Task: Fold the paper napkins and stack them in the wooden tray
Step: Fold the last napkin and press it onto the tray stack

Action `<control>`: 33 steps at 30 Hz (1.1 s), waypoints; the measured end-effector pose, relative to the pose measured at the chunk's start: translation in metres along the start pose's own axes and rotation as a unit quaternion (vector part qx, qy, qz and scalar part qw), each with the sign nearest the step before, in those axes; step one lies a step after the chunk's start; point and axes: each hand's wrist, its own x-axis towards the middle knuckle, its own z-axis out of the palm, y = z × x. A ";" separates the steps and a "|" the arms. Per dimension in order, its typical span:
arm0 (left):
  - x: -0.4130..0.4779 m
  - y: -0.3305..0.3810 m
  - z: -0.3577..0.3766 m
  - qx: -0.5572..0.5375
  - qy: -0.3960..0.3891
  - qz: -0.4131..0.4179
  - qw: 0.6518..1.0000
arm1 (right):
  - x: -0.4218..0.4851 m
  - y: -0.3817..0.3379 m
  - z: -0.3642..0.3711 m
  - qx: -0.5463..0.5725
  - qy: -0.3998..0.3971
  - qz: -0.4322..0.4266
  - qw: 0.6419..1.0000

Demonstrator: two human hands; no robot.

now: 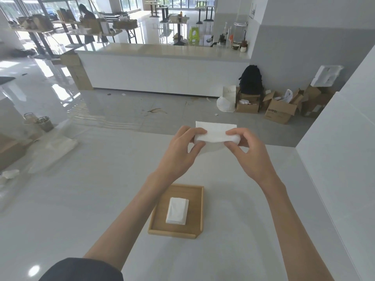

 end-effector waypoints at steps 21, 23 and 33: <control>0.011 0.004 -0.016 -0.283 -0.084 -0.222 0.929 | 0.009 -0.007 -0.009 0.190 -0.050 0.149 0.969; 0.011 0.004 -0.017 -0.278 -0.073 -0.222 0.932 | 0.010 -0.007 -0.010 0.201 -0.056 0.148 0.967; 0.011 0.004 -0.014 -0.228 0.001 -0.200 0.953 | 0.012 -0.004 -0.006 0.142 0.016 0.146 0.979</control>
